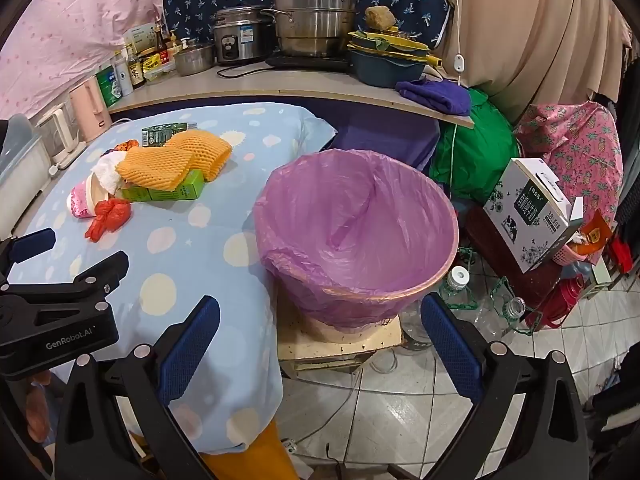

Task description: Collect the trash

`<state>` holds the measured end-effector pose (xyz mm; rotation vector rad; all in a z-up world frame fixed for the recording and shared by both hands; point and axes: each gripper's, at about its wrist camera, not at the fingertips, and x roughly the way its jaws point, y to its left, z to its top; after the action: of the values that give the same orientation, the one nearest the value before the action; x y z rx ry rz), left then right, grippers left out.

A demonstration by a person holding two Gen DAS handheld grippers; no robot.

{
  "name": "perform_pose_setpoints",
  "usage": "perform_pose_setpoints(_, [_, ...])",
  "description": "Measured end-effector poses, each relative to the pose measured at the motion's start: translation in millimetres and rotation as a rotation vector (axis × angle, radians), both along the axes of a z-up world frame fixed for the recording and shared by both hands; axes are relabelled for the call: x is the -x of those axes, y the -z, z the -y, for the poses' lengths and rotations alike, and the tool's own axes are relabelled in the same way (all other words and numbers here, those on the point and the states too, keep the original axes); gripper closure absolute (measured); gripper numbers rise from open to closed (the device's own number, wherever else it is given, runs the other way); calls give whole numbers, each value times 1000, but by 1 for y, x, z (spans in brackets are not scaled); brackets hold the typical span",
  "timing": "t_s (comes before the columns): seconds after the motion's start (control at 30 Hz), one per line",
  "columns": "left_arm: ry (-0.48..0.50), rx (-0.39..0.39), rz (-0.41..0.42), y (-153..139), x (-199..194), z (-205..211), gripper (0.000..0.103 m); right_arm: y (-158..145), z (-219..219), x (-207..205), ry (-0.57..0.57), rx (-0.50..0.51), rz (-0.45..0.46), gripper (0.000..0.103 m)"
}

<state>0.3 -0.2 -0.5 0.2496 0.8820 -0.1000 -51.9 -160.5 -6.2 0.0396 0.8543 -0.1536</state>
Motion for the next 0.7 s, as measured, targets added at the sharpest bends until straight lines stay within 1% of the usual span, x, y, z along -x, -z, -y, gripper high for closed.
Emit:
perform_pose_setpoints(0.17, [-19,5,-7,0,-2,-2,7,0,0,0,0,1,1,7])
perform_pose_setpoints(0.2, [-7,-6,-1,2,-4,3,7,0,0,0,0,0,1,7])
perform_pose_setpoints(0.37, [-10,-4,0,2,-6,1,7,0,1,0,-1,-2,1,7])
perform_pose_setpoints(0.7, [-8,-1,0,-1,1,1,7,-3,-1,2,-2,-2,3,7])
